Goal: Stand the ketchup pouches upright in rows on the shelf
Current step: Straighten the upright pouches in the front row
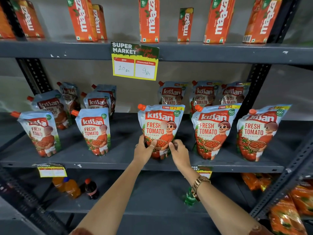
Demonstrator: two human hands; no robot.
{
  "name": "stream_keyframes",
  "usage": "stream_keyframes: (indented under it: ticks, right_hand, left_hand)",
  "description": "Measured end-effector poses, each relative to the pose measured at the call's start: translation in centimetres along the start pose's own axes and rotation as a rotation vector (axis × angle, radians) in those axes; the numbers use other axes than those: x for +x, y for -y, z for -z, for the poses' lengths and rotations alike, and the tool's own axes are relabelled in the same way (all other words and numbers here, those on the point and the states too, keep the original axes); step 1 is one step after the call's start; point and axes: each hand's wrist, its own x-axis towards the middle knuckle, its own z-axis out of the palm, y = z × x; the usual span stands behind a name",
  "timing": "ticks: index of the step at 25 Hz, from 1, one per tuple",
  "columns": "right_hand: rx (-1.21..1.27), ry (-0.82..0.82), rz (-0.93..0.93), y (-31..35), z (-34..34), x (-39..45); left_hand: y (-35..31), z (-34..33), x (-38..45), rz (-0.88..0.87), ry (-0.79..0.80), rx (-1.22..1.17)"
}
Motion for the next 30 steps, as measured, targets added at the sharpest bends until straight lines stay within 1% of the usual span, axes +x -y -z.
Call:
stream_keyframes:
  ticks: [3, 8, 10, 12, 13, 14, 16, 18, 22, 24, 26, 28, 30]
  right_hand:
    - [0.016, 0.000, 0.004, -0.5, 1.2, -0.3]
    - [0.024, -0.022, 0.009, -0.6, 1.9, -0.7]
    - [0.031, -0.111, 0.025, -0.5, 1.7, -1.0]
    - [0.018, -0.249, 0.087, -0.2, 1.4, -1.6]
    - [0.009, -0.292, 0.147, 0.1, 1.3, -1.9]
    - [-0.002, -0.300, 0.213, 0.3, 1.0, -2.3]
    - [-0.013, -0.252, 0.312, 1.0, 0.0, -2.9]
    - [0.007, -0.178, 0.361, 1.8, -1.1, -3.1]
    - [-0.018, -0.028, 0.410, 3.8, -4.8, -2.6]
    - [-0.034, 0.069, 0.378, 4.6, -7.4, -2.4]
    - [-0.045, 0.147, 0.309, 5.2, -9.9, -2.4]
    - [-0.055, 0.218, 0.235, 6.0, -12.5, -2.4]
    - [-0.065, 0.286, 0.155, 6.8, -14.8, -2.1]
  left_hand:
    - [-0.5, -1.5, -0.7, 0.008, -0.017, 0.011]
    - [-1.3, -2.1, -1.6, 0.022, -0.016, 0.027]
    - [-1.3, -2.1, -1.8, 0.039, -0.033, 0.012]
    - [-1.1, -1.6, -2.3, 0.082, -0.127, -0.026]
    - [-0.9, -1.1, -2.5, 0.101, -0.202, -0.038]
    - [-0.7, -0.5, -2.6, 0.108, -0.283, -0.043]
    - [-0.1, 1.4, -2.6, 0.092, -0.429, -0.054]
    - [0.4, 3.3, -2.4, 0.068, -0.544, -0.082]
    - [1.2, 7.7, -1.4, 0.061, -0.702, -0.089]
    - [2.1, 10.1, -0.5, 0.068, -0.732, -0.090]
    - [2.9, 12.1, 0.3, 0.075, -0.727, -0.084]
    - [3.5, 14.1, 1.1, 0.088, -0.706, -0.091]
    - [4.0, 15.7, 1.8, 0.107, -0.641, -0.110]
